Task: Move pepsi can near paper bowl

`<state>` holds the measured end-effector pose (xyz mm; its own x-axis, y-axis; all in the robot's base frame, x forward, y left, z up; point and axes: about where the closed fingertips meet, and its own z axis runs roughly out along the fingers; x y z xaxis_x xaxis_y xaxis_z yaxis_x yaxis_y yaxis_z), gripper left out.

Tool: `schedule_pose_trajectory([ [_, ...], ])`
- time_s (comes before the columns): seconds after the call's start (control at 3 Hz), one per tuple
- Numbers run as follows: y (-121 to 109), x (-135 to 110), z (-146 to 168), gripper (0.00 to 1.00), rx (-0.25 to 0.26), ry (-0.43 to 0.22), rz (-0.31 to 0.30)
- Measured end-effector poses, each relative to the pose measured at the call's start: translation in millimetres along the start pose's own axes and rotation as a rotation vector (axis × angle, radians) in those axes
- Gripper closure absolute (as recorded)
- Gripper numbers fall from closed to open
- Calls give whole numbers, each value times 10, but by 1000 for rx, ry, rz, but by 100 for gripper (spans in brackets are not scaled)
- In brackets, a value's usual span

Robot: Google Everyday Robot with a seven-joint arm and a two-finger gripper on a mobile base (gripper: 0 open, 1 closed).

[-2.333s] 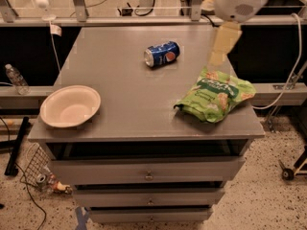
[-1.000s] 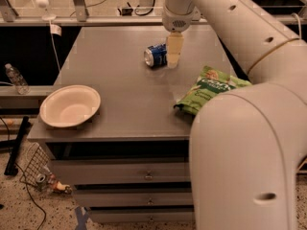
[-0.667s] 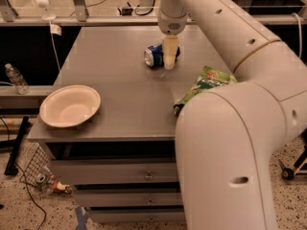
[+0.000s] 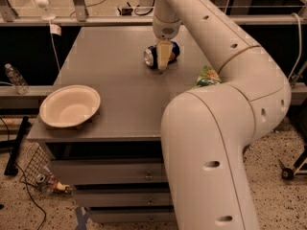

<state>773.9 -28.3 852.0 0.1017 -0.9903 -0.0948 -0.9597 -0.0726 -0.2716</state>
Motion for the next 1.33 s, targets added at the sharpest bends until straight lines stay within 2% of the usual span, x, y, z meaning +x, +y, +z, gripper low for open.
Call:
schedule_pose_trajectory([
  [0.33,13,-55,23,49,-16,-15,-15],
  [0.67,94,-171,-265,80,17,-57,-93],
  [1.0,353,-356,-684,100,70,-96,-175],
  [1.33,889,-554,-1043,100,71,-150,-239],
])
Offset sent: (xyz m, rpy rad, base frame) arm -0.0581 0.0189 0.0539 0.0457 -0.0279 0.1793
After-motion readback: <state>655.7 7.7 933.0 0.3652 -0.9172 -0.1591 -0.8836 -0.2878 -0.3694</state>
